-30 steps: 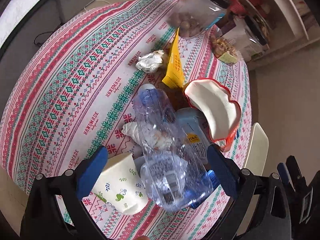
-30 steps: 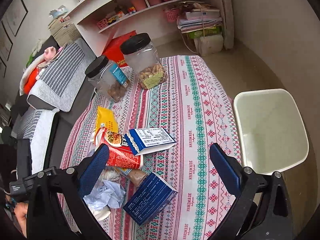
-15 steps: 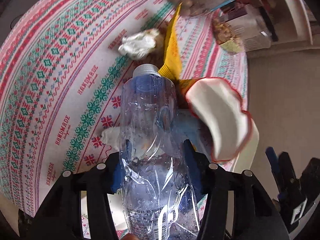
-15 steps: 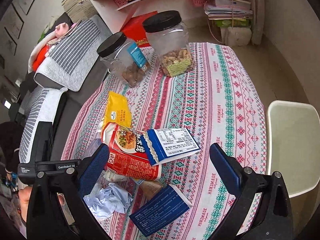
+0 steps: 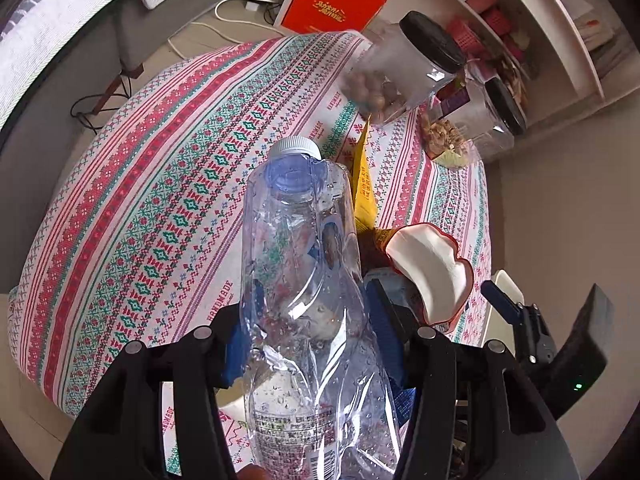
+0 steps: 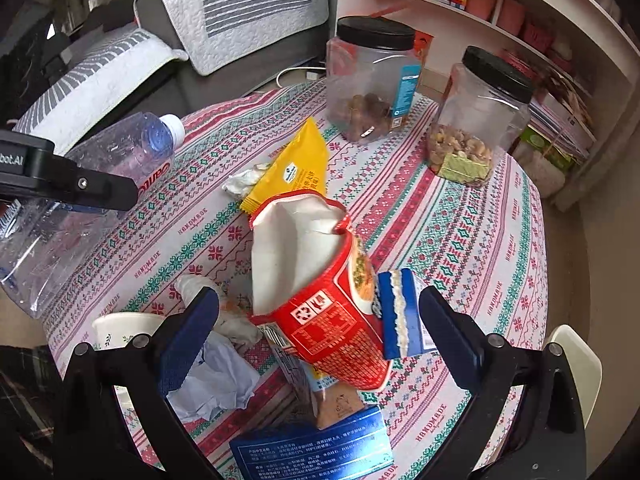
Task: Collect trash
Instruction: 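Lift the red snack cup with the right tool and drop it into the white bin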
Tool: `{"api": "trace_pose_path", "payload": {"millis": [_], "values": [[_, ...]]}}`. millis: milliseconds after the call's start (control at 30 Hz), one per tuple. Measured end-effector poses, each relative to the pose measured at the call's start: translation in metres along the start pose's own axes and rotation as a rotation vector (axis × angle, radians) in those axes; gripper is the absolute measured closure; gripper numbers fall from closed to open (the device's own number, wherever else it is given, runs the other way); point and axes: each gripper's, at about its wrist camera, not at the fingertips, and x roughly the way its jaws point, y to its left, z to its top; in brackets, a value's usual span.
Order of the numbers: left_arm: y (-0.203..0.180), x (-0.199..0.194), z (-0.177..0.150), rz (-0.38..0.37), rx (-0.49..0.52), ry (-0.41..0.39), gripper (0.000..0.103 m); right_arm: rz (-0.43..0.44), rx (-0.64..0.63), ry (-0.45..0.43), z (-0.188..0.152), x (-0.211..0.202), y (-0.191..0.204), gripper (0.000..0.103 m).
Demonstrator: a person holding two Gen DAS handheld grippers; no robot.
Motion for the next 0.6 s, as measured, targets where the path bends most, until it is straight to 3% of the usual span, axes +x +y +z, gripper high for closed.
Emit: {"api": "trace_pose_path", "payload": {"millis": [133,200,333,600], "values": [[-0.001,0.003,-0.002,0.015,0.007,-0.003,0.05,0.016,0.047,0.012,0.003,0.013,-0.002,0.01],[-0.002,0.002,-0.002,0.023,0.014,-0.013,0.05,0.048,0.087,0.017,0.004,0.018,-0.008,0.03],[0.0,-0.002,-0.002,0.023,0.017,-0.032,0.05,0.112,0.178,-0.032,0.01,0.013,-0.017,0.04],[-0.008,-0.01,-0.001,0.017,0.048,-0.09,0.05,0.176,0.283,-0.158,0.019,-0.018,-0.028,0.041]]}}
